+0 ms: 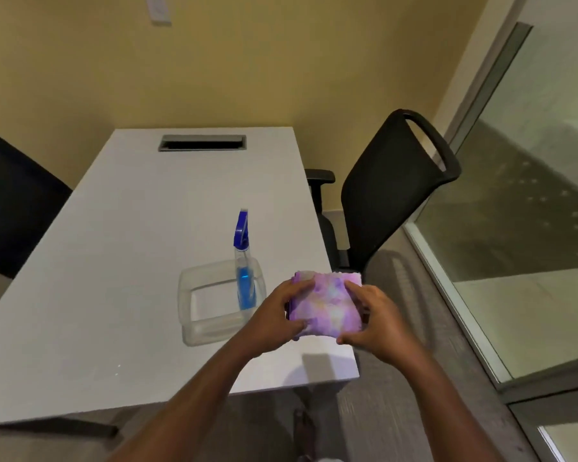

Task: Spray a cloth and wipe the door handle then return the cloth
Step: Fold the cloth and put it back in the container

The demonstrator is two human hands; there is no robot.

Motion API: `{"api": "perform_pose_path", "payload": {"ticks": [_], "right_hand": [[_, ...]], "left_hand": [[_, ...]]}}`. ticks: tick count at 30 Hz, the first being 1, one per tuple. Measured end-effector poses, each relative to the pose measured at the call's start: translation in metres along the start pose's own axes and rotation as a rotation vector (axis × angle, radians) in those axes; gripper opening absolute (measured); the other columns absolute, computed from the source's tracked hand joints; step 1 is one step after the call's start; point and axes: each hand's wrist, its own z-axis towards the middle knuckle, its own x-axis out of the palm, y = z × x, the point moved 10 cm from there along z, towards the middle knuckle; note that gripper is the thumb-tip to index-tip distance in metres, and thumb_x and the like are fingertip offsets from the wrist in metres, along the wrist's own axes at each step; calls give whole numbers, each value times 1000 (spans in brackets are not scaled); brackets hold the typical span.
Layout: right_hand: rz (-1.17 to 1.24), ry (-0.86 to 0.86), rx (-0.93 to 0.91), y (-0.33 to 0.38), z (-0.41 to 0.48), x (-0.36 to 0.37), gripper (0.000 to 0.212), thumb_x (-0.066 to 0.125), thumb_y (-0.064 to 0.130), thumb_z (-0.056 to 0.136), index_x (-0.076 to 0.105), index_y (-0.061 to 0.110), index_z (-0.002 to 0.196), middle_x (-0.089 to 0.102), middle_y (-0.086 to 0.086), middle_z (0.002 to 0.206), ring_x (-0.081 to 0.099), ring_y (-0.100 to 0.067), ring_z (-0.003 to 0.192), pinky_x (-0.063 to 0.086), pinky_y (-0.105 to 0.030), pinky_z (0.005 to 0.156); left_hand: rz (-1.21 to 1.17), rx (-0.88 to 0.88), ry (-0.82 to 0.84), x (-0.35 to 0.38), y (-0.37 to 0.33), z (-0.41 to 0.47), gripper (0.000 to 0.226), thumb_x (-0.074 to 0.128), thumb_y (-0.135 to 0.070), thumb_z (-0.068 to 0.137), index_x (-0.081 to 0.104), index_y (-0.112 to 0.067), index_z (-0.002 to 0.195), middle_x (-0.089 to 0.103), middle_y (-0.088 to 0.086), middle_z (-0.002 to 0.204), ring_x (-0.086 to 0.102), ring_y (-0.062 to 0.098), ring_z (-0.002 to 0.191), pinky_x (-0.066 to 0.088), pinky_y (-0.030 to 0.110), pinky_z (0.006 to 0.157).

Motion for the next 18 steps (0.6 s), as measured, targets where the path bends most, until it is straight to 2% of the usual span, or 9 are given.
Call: {"api": "perform_pose_path", "payload": {"ticks": [2,7,10,12,16,18], "right_hand": [[-5,53,-17,0,15,17,100,90,25,59,38,22,144,43,4,119,50,-10,99,46,-16,82],[-14,191,-47,-1,55,52,100,90,29,59,37,23,144,43,2,127,52,-19,111,52,-36,94],[-33,272,-60,-7,81,67,102,89,28,59,34,22,146,41,-1,132,50,-21,116,49,-37,97],[-48,315,-62,-13,95,74,103,88,30,60,31,25,147,35,-1,141,45,-21,124,47,-37,100],[-75,394,-103,-11,116,88,101,86,30,64,30,23,148,31,-2,145,44,-23,125,44,-31,100],[-90,424,-123,-7,121,94,101,86,31,64,31,22,148,34,-3,143,44,-23,124,42,-29,99]], "left_hand": [[27,-50,-38,-12,17,2,67,69,-8,81,43,-35,136,35,-7,143,48,25,120,58,20,59],[26,-159,-118,-32,53,13,68,69,-5,78,45,-32,136,39,-6,141,50,23,117,56,20,57],[-7,-210,-163,-38,67,22,67,69,-4,77,47,-30,134,43,-4,134,56,19,104,59,28,57],[-33,-236,-214,-40,75,26,65,70,-4,76,47,-31,132,44,-3,130,57,20,102,60,31,57],[-2,-272,-318,-47,87,28,61,74,-11,78,47,-31,129,46,-5,126,57,22,107,59,24,59],[-1,-306,-361,-54,94,25,58,74,-12,77,49,-32,126,49,-5,124,58,21,104,60,26,65]]}}
